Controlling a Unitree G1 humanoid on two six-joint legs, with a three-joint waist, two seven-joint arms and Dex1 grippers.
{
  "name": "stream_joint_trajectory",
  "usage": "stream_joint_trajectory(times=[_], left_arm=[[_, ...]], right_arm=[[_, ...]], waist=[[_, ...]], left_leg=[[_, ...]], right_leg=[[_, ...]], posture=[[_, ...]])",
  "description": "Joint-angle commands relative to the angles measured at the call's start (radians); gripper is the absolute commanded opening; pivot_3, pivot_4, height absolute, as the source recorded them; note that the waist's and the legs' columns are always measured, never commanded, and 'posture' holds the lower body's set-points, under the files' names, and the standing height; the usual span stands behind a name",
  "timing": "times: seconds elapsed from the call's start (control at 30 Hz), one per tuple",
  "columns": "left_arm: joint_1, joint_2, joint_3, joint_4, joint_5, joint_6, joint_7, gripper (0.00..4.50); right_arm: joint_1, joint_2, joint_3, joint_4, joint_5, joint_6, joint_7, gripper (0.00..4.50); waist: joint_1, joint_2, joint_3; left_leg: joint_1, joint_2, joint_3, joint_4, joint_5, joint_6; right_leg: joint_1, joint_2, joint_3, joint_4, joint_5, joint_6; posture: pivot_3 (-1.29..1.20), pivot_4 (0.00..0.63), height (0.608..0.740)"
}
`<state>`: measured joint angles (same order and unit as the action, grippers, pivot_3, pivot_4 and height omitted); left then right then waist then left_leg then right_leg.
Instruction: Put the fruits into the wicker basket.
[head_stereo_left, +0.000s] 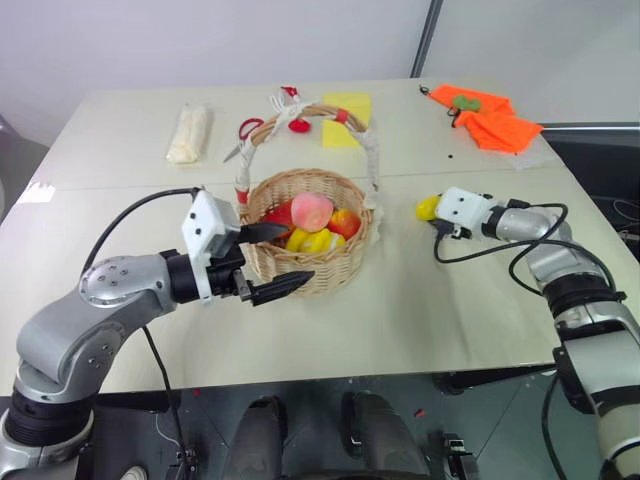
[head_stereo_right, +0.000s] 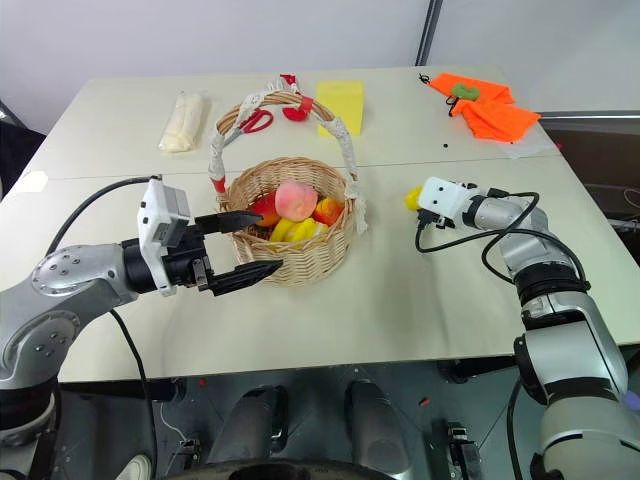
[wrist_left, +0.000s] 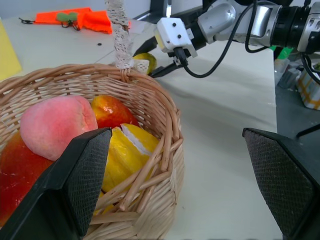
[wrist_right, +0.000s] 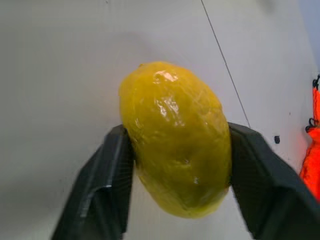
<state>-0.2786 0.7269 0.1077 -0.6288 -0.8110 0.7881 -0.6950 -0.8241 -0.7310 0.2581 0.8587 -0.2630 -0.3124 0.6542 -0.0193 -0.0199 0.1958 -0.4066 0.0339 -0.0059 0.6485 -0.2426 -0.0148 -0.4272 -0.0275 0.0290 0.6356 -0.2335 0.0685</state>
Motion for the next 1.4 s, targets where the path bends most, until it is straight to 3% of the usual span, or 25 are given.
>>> stream_joint_trajectory(times=[0.03,0.2,0.33,0.4,0.5,0.63,0.8,0.93,0.97,1.07,1.27,1.4], left_arm=[[0.007,0.007,0.03,-0.02,0.019,-0.056,-0.012,4.5],[0.044,-0.02,0.063,0.037,0.046,-0.131,-0.019,4.5],[0.108,-0.024,0.095,0.113,0.091,-0.22,-0.069,4.5],[0.122,-0.024,0.106,0.144,0.101,-0.252,-0.092,4.5],[0.126,-0.024,0.117,0.184,0.115,-0.29,-0.115,4.5],[0.129,-0.029,0.126,0.192,0.109,-0.303,-0.121,4.5],[0.151,-0.033,0.155,0.162,0.083,-0.299,-0.119,4.5],[0.172,-0.035,0.16,0.142,0.091,-0.302,-0.099,4.5],[0.179,-0.037,0.165,0.134,0.089,-0.303,-0.091,4.5],[0.189,-0.041,0.176,0.121,0.084,-0.301,-0.079,4.5],[0.198,-0.045,0.167,0.113,0.092,-0.306,-0.077,4.5],[0.192,-0.048,0.152,0.114,0.085,-0.302,-0.082,4.5]], right_arm=[[0.042,-0.058,-0.056,-0.131,0.008,-0.014,-0.015,1.99],[0.302,-0.171,-0.2,-0.555,0.221,0.102,0.156,1.99],[0.551,-0.23,-0.374,-1.043,0.637,0.46,0.313,1.99],[0.593,-0.24,-0.416,-1.21,0.785,0.607,0.318,1.99],[0.486,-0.169,-0.352,-1.365,0.895,0.769,0.217,1.99],[0.285,0.025,-0.155,-1.402,0.815,0.891,0.056,1.99],[0.156,0.209,0.025,-1.283,0.623,0.934,-0.092,1.99],[0.104,0.29,0.075,-1.207,0.532,0.941,-0.139,4.01],[0.106,0.288,0.075,-1.212,0.511,0.924,-0.139,4.48],[0.129,0.265,0.039,-1.247,0.509,0.894,-0.104,4.48],[0.311,0.174,-0.226,-1.39,0.761,0.916,0.053,4.48],[0.391,0.16,-0.356,-1.402,0.872,0.98,0.026,4.48]], waist=[[0.001,0.0,0.0],[0.011,0.001,0.0],[0.003,0.001,0.0],[-0.002,0.002,0.0],[-0.002,0.001,0.0],[-0.001,0.0,0.0],[0.006,-0.001,0.0],[0.008,-0.001,0.0],[0.009,-0.001,0.0],[0.007,-0.001,0.0],[0.008,-0.001,0.0],[0.001,-0.001,0.0]], left_leg=[[0.0,0.0,0.0,0.0,0.0,0.0],[-0.001,0.0,0.0,0.0,0.0,0.0],[0.001,0.0,0.0,-0.001,0.0,0.0],[0.003,0.001,0.0,0.0,0.0,0.0],[0.008,0.001,0.001,0.0,0.0,0.0],[0.013,0.001,-0.001,-0.001,0.0,0.0],[0.007,0.0,0.0,-0.001,0.0,0.0],[-0.001,0.0,-0.001,0.0,0.0,0.0],[-0.001,0.0,-0.001,0.0,0.0,0.0],[-0.001,-0.001,-0.001,0.0,0.0,0.0],[-0.001,0.0,-0.001,0.0,0.0,0.0],[0.001,0.0,-0.001,0.0,0.0,0.0]], right_leg=[[0.0,0.0,0.0,0.0,0.0,0.0],[0.0,-0.001,0.0,0.0,-0.001,0.001],[0.001,0.0,0.0,0.0,0.0,0.001],[0.001,0.0,0.0,0.004,-0.001,0.0],[0.001,0.001,0.001,0.009,-0.002,-0.002],[0.004,0.003,0.002,0.009,-0.004,-0.004],[0.0,0.001,0.002,0.009,-0.004,-0.006],[-0.007,0.0,0.002,0.01,-0.004,-0.005],[-0.007,0.0,0.002,0.01,-0.003,-0.004],[-0.007,0.0,0.002,0.01,-0.004,-0.006],[-0.006,0.001,0.002,0.01,-0.004,-0.005],[-0.005,0.001,0.002,0.01,-0.004,-0.006]], posture=[[0.0,0.15,0.74],[0.0,0.15,0.74],[0.0,0.15,0.74],[0.0,0.15,0.74],[0.0,0.15,0.74],[0.0,0.15,0.74],[0.0,0.15,0.74],[0.0,0.15,0.74],[0.0,0.15,0.74],[0.0,0.15,0.74],[0.0,0.15,0.74],[0.0,0.15,0.74]])
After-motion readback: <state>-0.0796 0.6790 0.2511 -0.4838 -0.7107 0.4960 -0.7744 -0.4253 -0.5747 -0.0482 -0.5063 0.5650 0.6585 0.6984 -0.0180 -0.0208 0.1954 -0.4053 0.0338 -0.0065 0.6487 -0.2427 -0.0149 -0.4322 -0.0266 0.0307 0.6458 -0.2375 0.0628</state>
